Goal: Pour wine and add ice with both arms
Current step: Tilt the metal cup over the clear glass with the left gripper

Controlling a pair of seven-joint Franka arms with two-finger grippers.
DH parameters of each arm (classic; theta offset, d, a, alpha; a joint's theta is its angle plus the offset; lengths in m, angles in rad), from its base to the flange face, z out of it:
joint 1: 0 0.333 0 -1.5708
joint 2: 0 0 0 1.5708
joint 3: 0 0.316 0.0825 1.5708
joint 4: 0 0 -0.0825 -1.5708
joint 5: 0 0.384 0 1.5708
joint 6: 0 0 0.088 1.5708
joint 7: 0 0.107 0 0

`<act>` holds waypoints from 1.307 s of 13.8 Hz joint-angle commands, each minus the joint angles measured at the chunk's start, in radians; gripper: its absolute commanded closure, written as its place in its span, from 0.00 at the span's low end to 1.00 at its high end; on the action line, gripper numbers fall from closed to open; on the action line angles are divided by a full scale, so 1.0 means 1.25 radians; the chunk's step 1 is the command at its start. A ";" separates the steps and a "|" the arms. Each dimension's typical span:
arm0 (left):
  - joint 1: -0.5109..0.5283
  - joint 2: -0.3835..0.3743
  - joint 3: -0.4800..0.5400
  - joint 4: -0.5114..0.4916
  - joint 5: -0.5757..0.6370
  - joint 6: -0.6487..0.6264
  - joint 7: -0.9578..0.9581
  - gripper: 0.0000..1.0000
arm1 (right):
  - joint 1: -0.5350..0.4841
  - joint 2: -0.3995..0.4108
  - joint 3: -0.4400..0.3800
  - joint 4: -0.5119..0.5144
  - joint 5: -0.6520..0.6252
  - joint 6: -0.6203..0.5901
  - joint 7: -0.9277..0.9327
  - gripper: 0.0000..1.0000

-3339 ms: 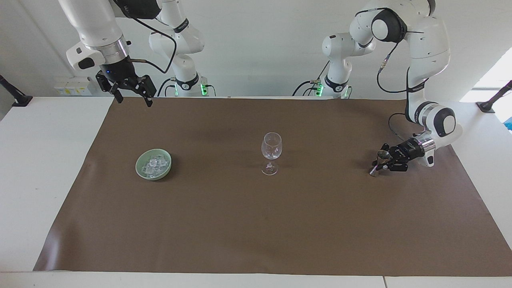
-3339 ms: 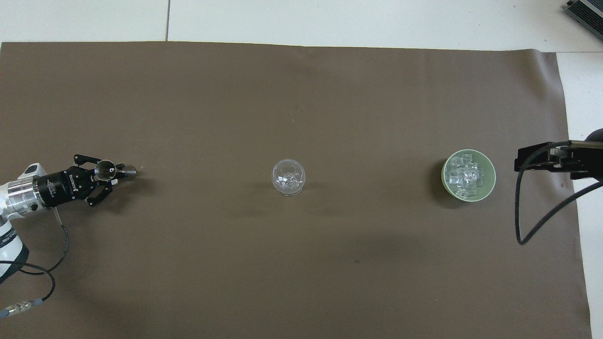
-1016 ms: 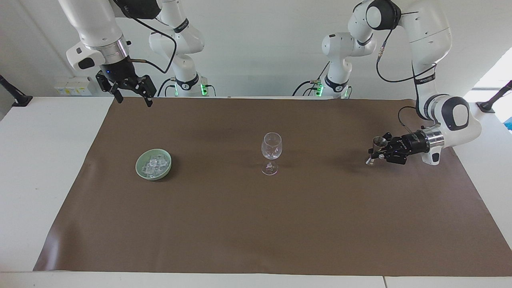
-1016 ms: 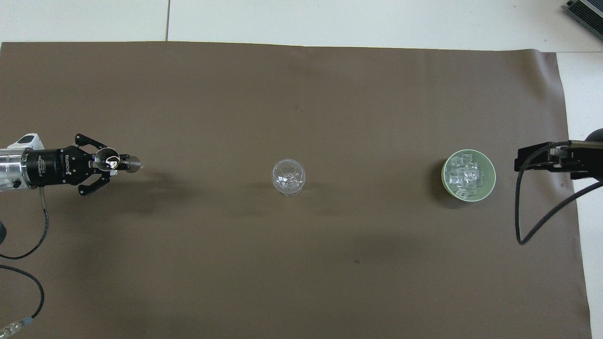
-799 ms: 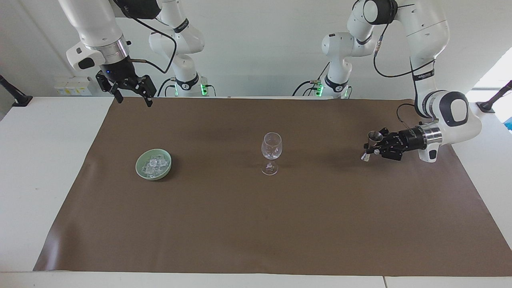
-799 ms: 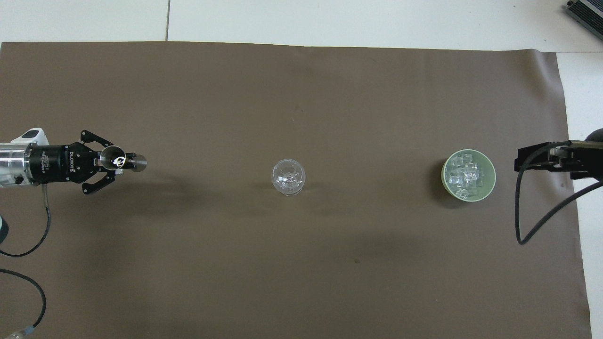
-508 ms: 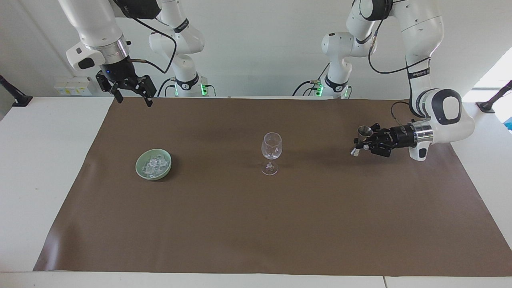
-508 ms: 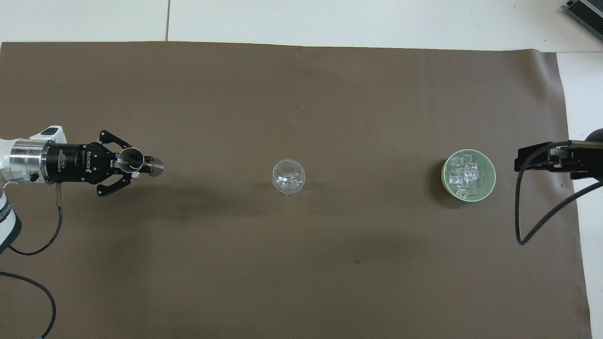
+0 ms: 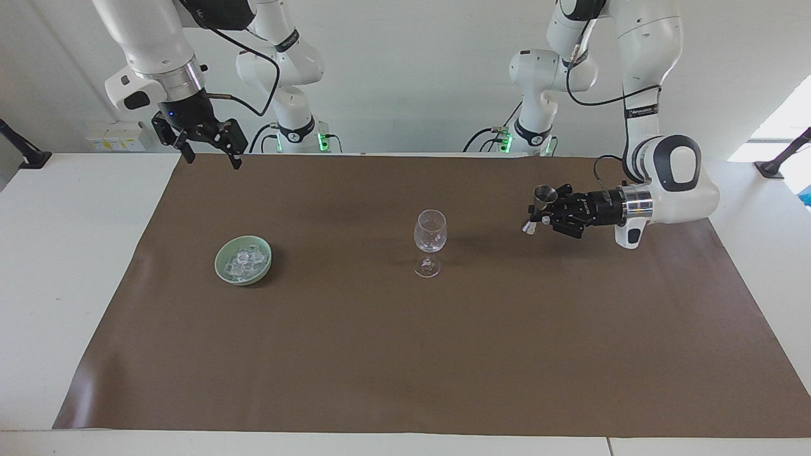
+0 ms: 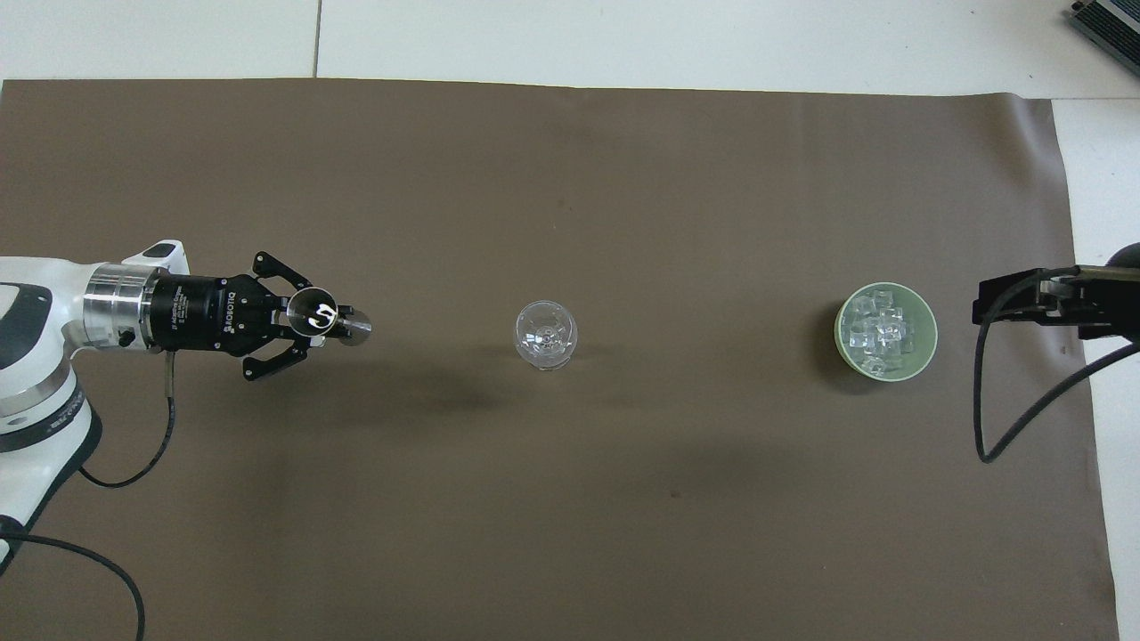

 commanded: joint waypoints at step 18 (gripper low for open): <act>-0.293 -0.133 0.010 0.014 0.184 0.390 -0.258 1.00 | -0.002 -0.006 -0.001 -0.005 0.007 -0.005 -0.021 0.00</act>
